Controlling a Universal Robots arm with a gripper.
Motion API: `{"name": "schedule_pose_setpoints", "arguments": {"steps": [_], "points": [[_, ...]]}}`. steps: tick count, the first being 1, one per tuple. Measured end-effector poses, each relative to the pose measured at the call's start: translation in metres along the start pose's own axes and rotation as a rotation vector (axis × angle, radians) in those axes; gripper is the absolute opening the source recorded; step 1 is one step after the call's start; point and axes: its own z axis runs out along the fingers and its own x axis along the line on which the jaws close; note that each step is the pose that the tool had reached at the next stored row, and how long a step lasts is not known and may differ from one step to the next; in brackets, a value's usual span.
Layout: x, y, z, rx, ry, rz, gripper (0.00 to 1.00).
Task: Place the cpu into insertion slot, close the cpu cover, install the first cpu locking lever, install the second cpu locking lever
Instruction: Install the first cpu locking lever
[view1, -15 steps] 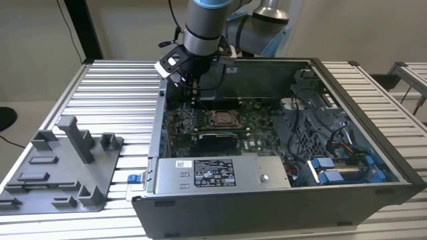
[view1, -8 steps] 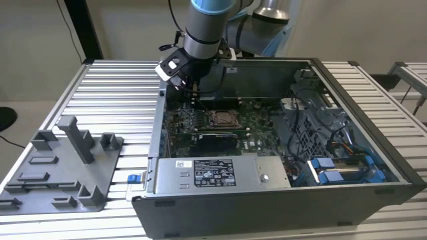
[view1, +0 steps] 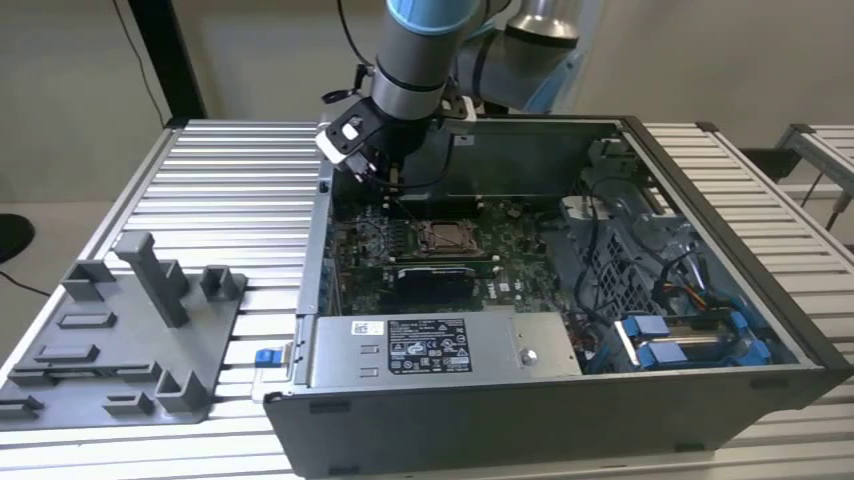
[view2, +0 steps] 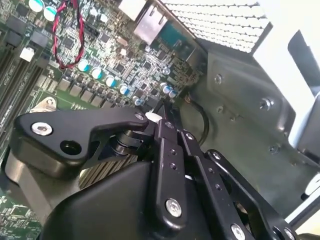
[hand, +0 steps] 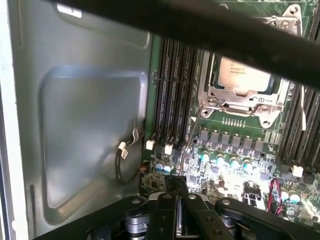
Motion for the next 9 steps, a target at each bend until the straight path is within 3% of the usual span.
{"name": "schedule_pose_setpoints", "arguments": {"steps": [9], "points": [[-0.0020,0.0203,-0.0038,0.0101,0.0114,-0.002,0.00]]}}
